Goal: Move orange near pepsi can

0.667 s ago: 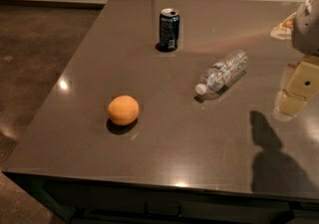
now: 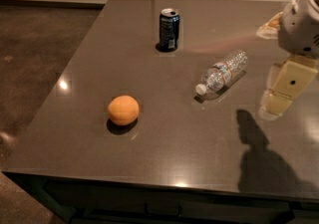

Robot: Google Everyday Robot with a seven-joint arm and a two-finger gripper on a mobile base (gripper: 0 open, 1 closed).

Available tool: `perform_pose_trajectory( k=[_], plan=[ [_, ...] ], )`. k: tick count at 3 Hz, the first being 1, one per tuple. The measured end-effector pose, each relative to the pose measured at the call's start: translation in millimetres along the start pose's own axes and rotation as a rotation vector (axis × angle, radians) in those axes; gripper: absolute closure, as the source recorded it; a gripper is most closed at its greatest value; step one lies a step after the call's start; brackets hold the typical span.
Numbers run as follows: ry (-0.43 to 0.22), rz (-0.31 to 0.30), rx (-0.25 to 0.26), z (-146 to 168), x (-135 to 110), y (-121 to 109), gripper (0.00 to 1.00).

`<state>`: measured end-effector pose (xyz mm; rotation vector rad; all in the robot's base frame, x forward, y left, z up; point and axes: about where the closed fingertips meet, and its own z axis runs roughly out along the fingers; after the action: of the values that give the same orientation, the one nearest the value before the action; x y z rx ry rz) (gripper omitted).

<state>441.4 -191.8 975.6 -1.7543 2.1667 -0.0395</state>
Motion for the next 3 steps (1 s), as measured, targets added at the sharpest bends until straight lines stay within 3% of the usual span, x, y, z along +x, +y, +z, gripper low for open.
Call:
perform_pose_trajectory(
  k=[2, 3],
  plan=[
    [-0.164, -0.1, -0.079, 25.8, -90.0, 29.6, 0.0],
    [-0.189, -0.135, -0.117, 52.8, -126.8, 46.7, 0.0]
  ],
)
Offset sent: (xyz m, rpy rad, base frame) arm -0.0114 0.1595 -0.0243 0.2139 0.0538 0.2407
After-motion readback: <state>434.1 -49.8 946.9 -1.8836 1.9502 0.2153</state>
